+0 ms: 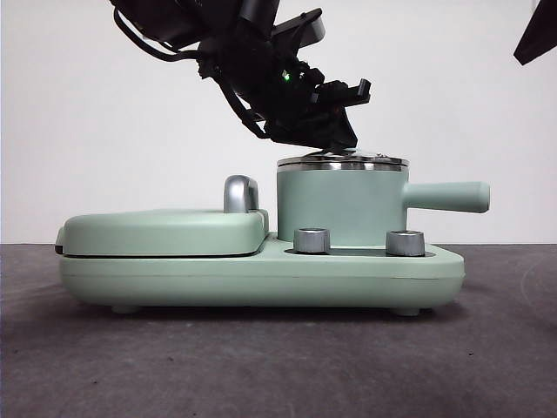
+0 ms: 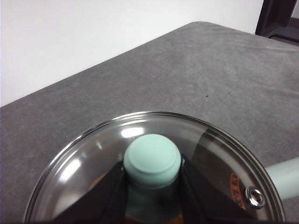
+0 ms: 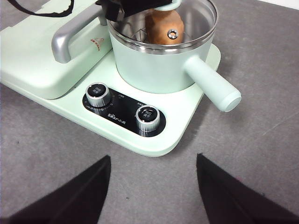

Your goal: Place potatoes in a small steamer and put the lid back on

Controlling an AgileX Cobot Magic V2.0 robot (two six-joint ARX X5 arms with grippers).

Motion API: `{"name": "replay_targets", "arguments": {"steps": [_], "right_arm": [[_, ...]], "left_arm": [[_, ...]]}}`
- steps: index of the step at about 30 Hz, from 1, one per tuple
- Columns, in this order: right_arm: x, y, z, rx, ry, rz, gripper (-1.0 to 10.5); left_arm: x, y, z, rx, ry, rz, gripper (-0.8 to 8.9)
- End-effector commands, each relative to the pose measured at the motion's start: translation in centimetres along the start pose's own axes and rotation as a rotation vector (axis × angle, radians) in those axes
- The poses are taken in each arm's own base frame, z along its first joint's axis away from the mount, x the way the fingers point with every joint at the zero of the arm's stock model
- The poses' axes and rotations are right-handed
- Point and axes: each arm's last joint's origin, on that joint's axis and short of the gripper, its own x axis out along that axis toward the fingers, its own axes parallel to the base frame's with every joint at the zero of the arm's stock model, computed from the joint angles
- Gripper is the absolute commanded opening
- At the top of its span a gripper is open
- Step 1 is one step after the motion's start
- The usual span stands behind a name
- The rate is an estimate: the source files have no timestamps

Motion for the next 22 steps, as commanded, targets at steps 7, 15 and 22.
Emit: {"name": "replay_targets", "arguments": {"steps": [7, 15, 22], "right_arm": [[0.06, 0.06, 0.14, -0.012, -0.005, -0.007, 2.8], [0.06, 0.06, 0.14, -0.012, -0.005, -0.007, 2.8], [0.06, 0.06, 0.13, -0.012, -0.005, -0.007, 2.8]], "left_arm": [[0.48, -0.4, 0.25, 0.017, 0.004, -0.006, 0.14], [0.39, -0.06, 0.19, 0.014, 0.031, 0.021, 0.14], [0.32, -0.02, 0.68, 0.014, 0.079, 0.017, 0.14]]}}
